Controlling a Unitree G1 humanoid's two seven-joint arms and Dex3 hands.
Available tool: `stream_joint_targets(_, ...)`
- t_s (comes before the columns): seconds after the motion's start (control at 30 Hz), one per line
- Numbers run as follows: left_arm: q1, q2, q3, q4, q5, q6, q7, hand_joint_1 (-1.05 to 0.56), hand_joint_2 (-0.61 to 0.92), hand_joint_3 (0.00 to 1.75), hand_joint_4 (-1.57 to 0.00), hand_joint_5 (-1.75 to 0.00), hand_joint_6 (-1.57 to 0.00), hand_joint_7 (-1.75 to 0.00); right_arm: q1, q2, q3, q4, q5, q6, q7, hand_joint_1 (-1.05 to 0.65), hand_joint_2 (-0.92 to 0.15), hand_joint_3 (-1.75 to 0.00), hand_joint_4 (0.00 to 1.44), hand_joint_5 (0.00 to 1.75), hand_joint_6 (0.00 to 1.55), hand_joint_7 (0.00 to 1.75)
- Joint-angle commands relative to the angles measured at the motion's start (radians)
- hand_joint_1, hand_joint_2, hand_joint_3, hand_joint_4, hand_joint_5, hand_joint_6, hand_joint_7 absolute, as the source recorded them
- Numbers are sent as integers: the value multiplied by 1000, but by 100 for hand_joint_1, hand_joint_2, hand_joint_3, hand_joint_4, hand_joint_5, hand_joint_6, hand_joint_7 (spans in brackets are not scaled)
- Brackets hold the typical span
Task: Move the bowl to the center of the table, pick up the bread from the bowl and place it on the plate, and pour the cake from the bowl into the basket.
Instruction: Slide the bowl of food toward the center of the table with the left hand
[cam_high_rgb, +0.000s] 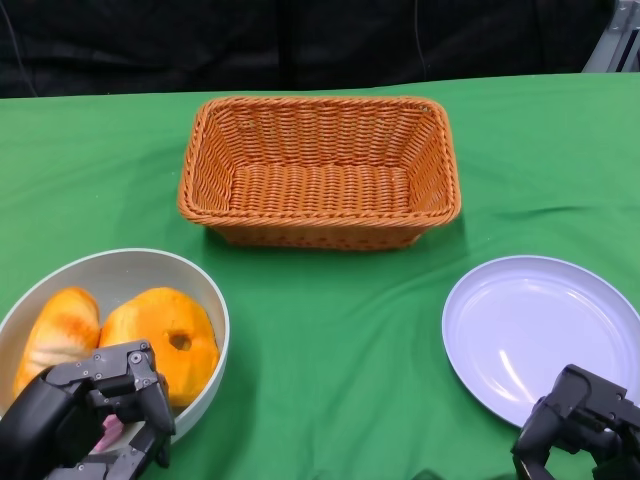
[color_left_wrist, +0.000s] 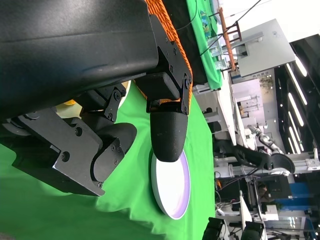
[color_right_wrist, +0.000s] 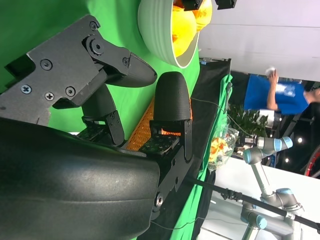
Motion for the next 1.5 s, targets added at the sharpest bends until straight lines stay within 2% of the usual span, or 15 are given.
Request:
stream_joint_targets(0.03,5,17,4,-31,-5,20,2,7,61,118,-75,-172,-70,-148,3,-14,-14,-24,7,16,-5,-14,-49,-104,68,170,59,143)
stream_joint_targets(0.53,-12,17,14,-21,3,2,-5,4,62,113,-75,-169,-70,-144,5,-20,-28,-73,-8,66,-15,-18,-53,-96,69,166,61,138)
stream_joint_targets(0.87,-19,18,17,-5,14,-14,-2,0,56,119,-77,-167,-74,-138,0,-20,-29,-74,5,75,-3,-17,-47,-105,71,164,61,137)
stream_joint_targets(1.13,-32,10,47,-50,-44,2,22,-3,57,116,-77,-167,-73,-141,-8,-13,-24,-63,-5,65,-6,-19,-52,-98,70,165,60,138)
stream_joint_targets(1.23,-34,6,75,-92,-79,44,55,-2,58,114,-81,-162,-76,-137,-13,-12,-23,-58,-5,64,-5,-21,-54,-94,70,165,61,137)
stream_joint_targets(1.27,-38,5,88,-105,-99,65,67,-1,61,111,-80,-159,-78,-131,-13,-11,-22,-60,-9,67,-7,-21,-55,-92,70,165,61,136)
stream_joint_targets(1.37,-49,-16,135,-166,-124,136,178,-4,62,99,-80,-153,-83,-120,-14,-8,-19,-62,-12,73,-11,-21,-56,-89,70,165,61,137)
stream_joint_targets(1.47,-64,-27,166,-185,-134,165,231,-6,59,96,-76,-150,-83,-112,-14,-7,-15,-63,-8,77,-10,-20,-57,-88,70,165,61,136)
stream_joint_targets(1.5,-79,-28,184,-175,-137,157,243,-15,65,77,-71,-136,-78,-96,-14,-6,-14,-63,-7,76,-10,-19,-57,-88,70,165,61,136)
